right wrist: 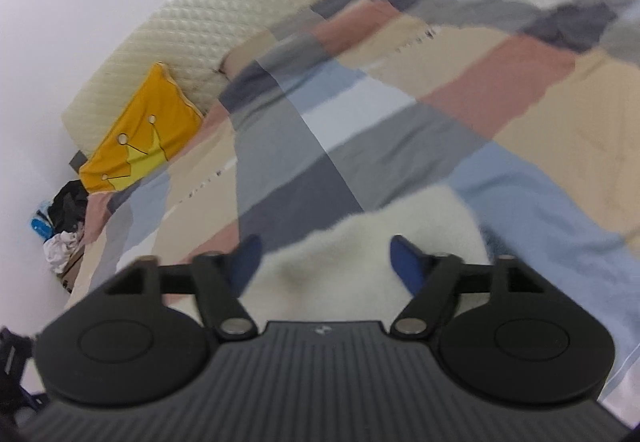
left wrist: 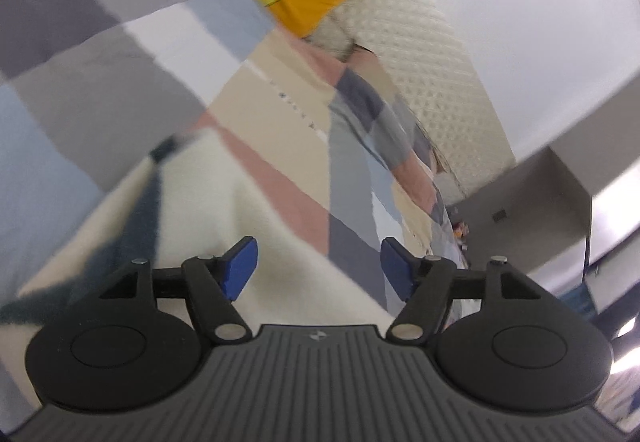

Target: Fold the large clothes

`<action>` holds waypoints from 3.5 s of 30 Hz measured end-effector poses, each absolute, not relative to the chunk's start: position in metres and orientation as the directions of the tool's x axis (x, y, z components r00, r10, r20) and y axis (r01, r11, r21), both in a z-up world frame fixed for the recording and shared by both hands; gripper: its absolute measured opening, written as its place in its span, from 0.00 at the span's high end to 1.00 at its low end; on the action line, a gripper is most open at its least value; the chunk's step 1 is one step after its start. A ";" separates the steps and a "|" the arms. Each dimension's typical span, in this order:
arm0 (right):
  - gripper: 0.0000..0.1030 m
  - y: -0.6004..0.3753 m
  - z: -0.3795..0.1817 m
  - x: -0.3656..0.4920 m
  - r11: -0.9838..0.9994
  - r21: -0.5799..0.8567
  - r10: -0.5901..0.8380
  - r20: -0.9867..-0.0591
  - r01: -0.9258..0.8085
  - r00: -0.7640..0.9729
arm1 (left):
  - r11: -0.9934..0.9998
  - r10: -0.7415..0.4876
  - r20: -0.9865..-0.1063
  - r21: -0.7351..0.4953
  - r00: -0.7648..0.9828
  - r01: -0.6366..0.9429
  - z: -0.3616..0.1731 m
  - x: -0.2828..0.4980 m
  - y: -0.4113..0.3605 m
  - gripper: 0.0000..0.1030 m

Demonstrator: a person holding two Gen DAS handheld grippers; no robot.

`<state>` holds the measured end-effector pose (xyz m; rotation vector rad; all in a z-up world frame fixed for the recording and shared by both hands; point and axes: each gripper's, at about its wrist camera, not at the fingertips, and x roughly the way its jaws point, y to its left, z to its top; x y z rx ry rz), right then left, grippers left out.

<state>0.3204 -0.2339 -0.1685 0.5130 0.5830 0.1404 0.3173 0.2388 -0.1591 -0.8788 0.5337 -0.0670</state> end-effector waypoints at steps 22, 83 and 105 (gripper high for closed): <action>0.28 -0.149 -0.175 0.322 0.932 0.171 0.359 -0.566 -0.320 0.742 | 0.948 -0.135 -0.608 -0.310 0.782 -0.077 -0.177 0.343 0.150 0.29; 0.07 -0.184 -0.253 0.260 0.432 0.879 0.672 -0.463 0.203 0.577 | 0.239 -0.381 -0.460 -0.887 0.802 -0.396 -0.261 0.206 0.212 0.22; 0.06 -0.235 -0.274 0.255 0.243 0.891 0.477 -0.453 0.383 0.753 | 0.124 -0.240 -0.469 -0.883 0.850 -0.452 -0.273 0.189 0.247 0.29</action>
